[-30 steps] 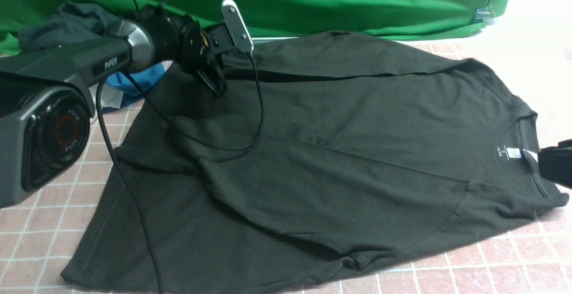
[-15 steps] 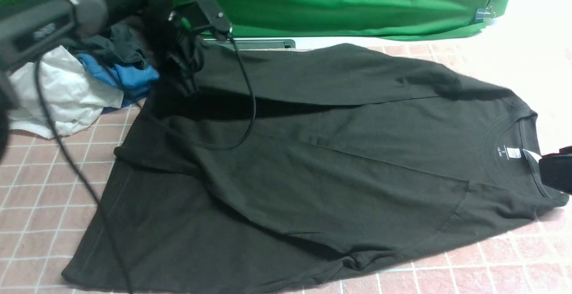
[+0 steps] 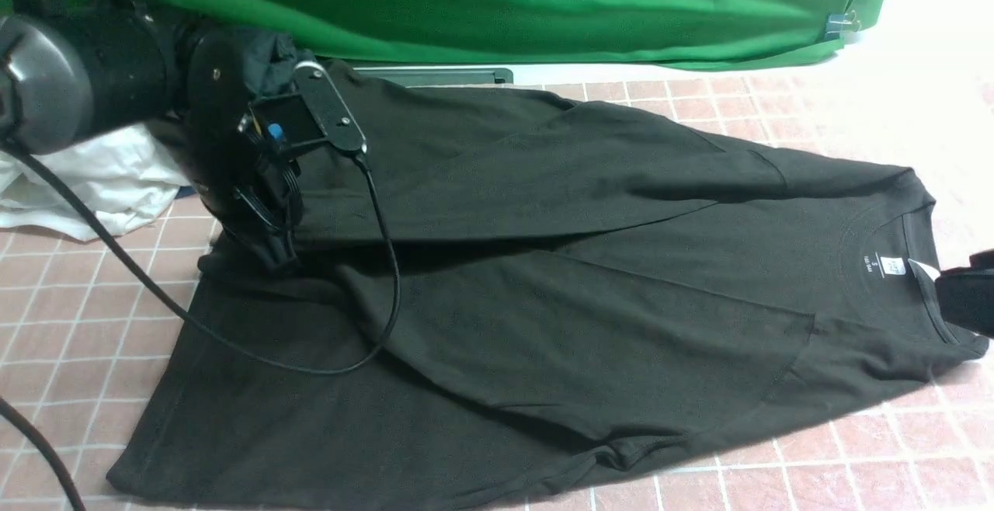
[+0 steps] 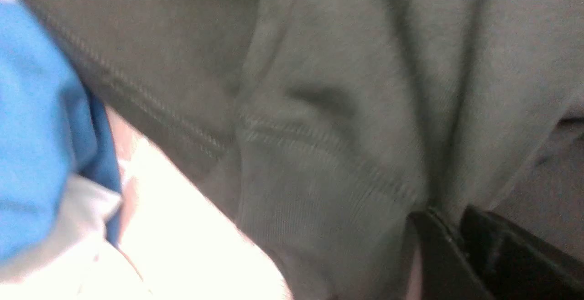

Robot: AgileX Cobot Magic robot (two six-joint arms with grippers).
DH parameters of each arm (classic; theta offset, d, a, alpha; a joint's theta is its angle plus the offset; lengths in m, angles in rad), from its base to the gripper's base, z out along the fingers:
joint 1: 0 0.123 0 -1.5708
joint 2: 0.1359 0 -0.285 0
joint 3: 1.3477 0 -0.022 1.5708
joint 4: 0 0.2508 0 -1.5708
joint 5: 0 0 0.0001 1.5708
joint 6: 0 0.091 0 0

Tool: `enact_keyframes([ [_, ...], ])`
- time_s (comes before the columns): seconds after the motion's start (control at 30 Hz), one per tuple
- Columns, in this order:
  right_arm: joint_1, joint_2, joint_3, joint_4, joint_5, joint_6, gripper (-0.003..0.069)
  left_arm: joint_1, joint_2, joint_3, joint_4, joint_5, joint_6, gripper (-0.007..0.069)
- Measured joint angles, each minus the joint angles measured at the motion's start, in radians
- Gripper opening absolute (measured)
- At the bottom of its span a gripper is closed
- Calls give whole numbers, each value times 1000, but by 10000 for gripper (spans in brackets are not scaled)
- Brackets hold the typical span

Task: Fold a long-sleeved shirt over a pink coffee tablecloth.
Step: 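Fold the left side of the dark shirt inward over its body with the left gripper, then grasp the near edge of the shirt at its hem and shoulder corners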

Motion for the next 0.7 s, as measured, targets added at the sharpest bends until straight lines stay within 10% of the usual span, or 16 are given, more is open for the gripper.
enact_keyframes([
  [0.33,0,0,0,0,22,-22,199,1,-105,46,-92,278,-348,668],
  [0.7,0,0,19,0,24,-45,209,1,-397,571,-37,97,-650,556],
])
